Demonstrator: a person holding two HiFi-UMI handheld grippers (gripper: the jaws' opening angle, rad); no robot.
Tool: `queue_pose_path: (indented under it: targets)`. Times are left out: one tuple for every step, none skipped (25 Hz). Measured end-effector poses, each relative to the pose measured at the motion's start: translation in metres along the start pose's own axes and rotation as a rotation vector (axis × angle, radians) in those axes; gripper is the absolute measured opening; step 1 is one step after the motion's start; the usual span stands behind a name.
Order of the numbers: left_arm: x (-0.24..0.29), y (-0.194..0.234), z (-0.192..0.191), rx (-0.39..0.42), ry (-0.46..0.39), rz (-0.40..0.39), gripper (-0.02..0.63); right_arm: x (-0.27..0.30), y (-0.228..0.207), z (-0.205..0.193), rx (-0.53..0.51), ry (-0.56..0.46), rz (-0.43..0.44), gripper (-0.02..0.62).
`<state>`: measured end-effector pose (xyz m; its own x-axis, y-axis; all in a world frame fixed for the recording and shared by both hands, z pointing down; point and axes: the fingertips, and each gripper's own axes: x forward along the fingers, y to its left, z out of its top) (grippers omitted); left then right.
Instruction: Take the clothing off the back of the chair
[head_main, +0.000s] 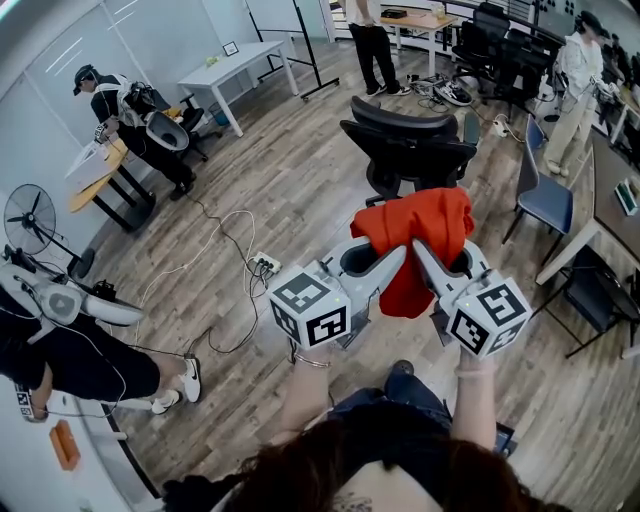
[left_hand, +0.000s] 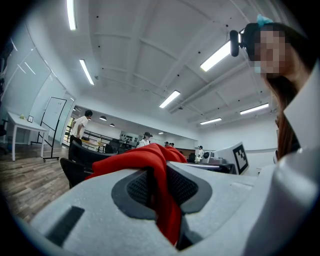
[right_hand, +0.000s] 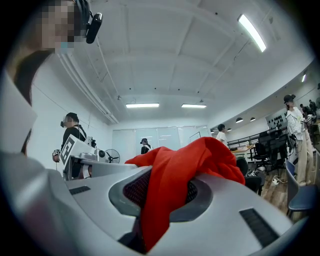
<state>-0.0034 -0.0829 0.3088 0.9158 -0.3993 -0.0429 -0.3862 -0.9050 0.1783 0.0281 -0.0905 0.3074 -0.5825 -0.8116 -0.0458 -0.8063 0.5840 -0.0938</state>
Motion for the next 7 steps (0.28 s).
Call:
queue_pose_path:
  targets:
    - [0.0006, 0.0006, -0.0010, -0.001, 0.000, 0.002, 0.071, 0.0004, -0.0008, -0.0010, 0.001, 0.001, -0.001, 0.086]
    - [0.0011, 0.0013, -0.0019, -0.001, 0.000, 0.004, 0.071, 0.0010, -0.0015, -0.0020, 0.002, 0.002, -0.001, 0.084]
    - [0.0015, 0.0021, -0.0025, -0.001, 0.000, 0.006, 0.071, 0.0017, -0.0022, -0.0027, 0.003, 0.003, 0.000, 0.084]
    - [0.0019, 0.0029, -0.0028, -0.001, 0.001, 0.007, 0.071, 0.0024, -0.0028, -0.0030, 0.004, 0.003, 0.001, 0.084]
    - [0.0024, 0.0035, -0.0029, 0.000, 0.002, 0.007, 0.071, 0.0029, -0.0034, -0.0032, 0.005, 0.003, 0.002, 0.084]
    - [0.0028, 0.0041, -0.0029, 0.000, 0.004, 0.007, 0.071, 0.0034, -0.0039, -0.0033, 0.007, 0.002, 0.003, 0.084]
    - [0.0033, 0.0046, -0.0029, 0.001, 0.005, 0.006, 0.071, 0.0038, -0.0045, -0.0033, 0.008, 0.002, 0.004, 0.084]
